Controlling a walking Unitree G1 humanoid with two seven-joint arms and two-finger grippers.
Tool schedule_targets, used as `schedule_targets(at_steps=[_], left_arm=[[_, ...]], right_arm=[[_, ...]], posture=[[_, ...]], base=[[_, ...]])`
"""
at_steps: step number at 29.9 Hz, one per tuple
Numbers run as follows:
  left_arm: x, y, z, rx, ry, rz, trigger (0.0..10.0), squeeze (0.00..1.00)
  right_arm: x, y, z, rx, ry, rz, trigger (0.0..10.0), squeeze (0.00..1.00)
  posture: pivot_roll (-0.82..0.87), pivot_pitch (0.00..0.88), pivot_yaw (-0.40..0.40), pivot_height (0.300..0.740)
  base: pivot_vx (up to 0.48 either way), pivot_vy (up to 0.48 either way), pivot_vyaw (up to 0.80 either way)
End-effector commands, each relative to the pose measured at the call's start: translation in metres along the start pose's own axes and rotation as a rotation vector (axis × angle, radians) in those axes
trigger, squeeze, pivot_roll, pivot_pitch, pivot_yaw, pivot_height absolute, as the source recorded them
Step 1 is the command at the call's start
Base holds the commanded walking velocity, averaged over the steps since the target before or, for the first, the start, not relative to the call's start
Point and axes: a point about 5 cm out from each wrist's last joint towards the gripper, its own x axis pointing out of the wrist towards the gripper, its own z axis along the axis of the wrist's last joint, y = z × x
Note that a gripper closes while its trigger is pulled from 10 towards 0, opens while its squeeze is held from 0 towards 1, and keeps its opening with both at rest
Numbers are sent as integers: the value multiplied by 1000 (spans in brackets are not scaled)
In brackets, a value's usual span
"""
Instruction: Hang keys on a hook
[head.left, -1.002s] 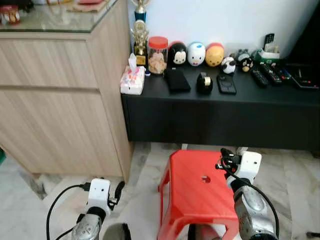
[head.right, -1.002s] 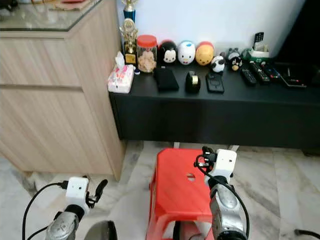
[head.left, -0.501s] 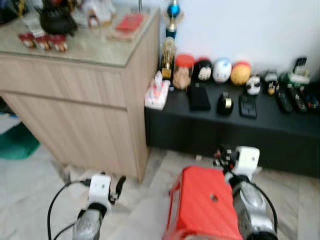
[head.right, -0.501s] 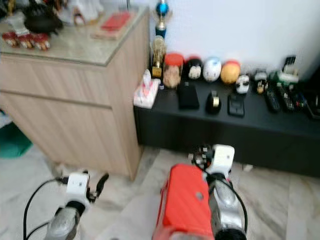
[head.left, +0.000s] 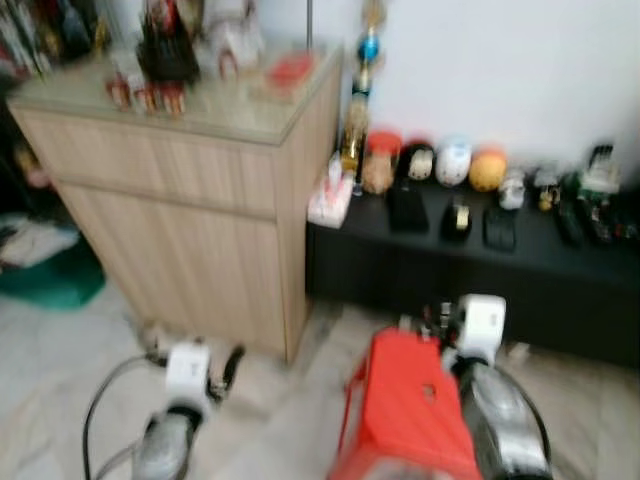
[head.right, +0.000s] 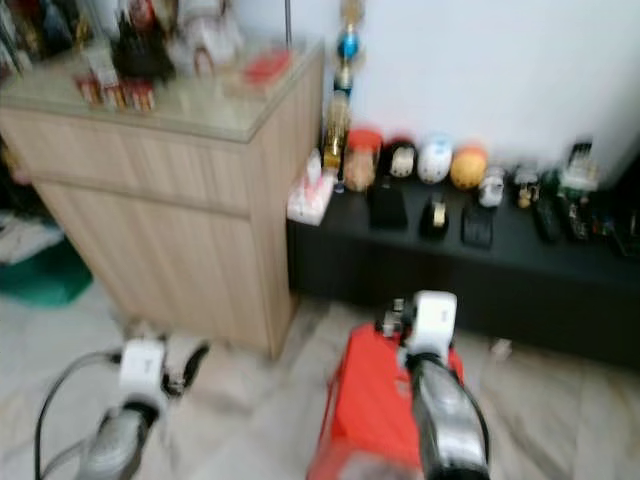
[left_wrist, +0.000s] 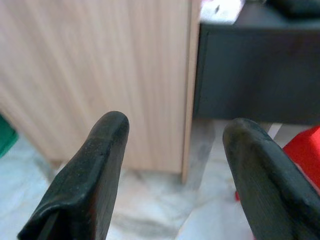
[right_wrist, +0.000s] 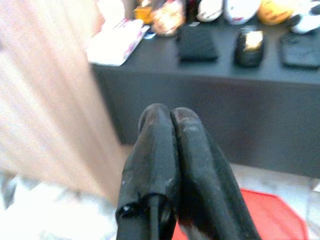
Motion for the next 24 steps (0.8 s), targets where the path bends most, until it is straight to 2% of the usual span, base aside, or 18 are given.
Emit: schedule_targets(at_steps=[1,4,8,10,13,16,18,21,24], left_arm=[[2,-7,2,-20,-1,-28,10000,0],[2,-8,13,-87,-34,-41,10000,0],[4,-9,29,-77,-80,-94,10000,0],[6,-18,45,-79,-117,-213,10000,0],[8,-30,58,-62,-132,-325,10000,0],[9,-33,62,-61,-141,-354,10000,0],[10,-44,73,-67,-157,-429,10000,0],[10,-48,76,-73,-157,-457,10000,0],[7,-59,85,-65,-157,-534,10000,0]], right_arm=[[-1,-6,4,10,-7,-28,10000,0],[0,-2,7,-29,29,6,10000,0],[0,3,8,-35,79,46,10000,0],[-1,8,8,-82,142,110,10000,0],[0,15,20,-93,151,177,10000,0],[1,17,26,-92,140,191,10000,0],[1,28,43,-50,109,263,10000,0],[-1,34,49,-31,105,304,10000,0],[-5,42,60,-10,126,331,10000,0]], posture=[[-5,0,-69,740],[-9,0,-71,740],[-5,0,-74,740],[-3,0,-75,740],[-3,0,-74,740],[-9,0,-73,740],[-12,0,-74,740],[-11,0,-76,740],[-12,0,-76,740]], base=[[0,0,0],[0,0,0],[0,0,0],[0,0,0],[0,0,0],[0,0,0],[0,0,0],[0,0,0],[0,0,0]])
